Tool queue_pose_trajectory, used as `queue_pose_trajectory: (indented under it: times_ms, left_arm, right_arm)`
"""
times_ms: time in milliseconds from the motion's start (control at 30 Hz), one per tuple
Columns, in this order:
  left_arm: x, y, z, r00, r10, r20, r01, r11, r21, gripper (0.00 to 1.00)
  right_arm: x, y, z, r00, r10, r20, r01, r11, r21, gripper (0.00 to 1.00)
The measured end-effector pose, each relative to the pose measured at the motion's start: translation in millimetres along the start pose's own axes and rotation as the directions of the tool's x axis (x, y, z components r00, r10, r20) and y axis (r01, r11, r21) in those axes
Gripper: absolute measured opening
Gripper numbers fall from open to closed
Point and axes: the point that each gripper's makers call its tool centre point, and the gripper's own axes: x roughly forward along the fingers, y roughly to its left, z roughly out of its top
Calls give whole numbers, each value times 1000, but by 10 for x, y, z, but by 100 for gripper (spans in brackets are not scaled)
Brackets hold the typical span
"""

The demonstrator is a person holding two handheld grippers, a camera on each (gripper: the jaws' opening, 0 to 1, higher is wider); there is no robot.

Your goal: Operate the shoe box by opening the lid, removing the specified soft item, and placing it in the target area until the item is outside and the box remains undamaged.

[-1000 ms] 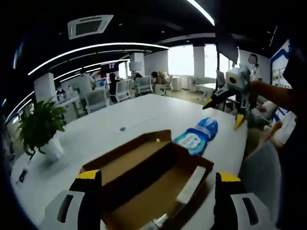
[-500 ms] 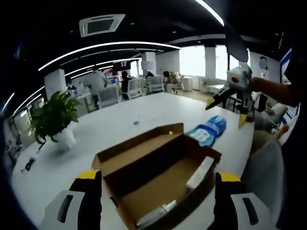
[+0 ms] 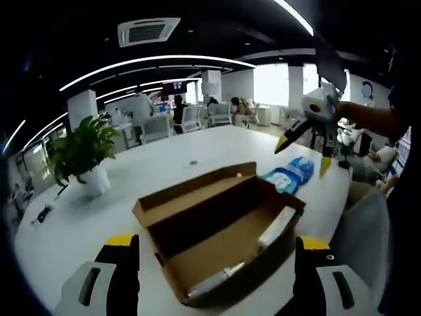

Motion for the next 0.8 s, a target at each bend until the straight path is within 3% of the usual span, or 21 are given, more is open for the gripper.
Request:
queue_pose_trajectory:
  times_ms: [367,800]
  left_arm:
    - [-30,-17,27,1000,13,12,-13,1000,8,100]
    - [-68,-81,9,1000,5,15,-5,1000,6,100]
  right_arm:
    - [274,-6,118,997,68,-29,-70,994,-81,63]
    - [671,58,-6,983,141,-119,-157,978,-135,57]
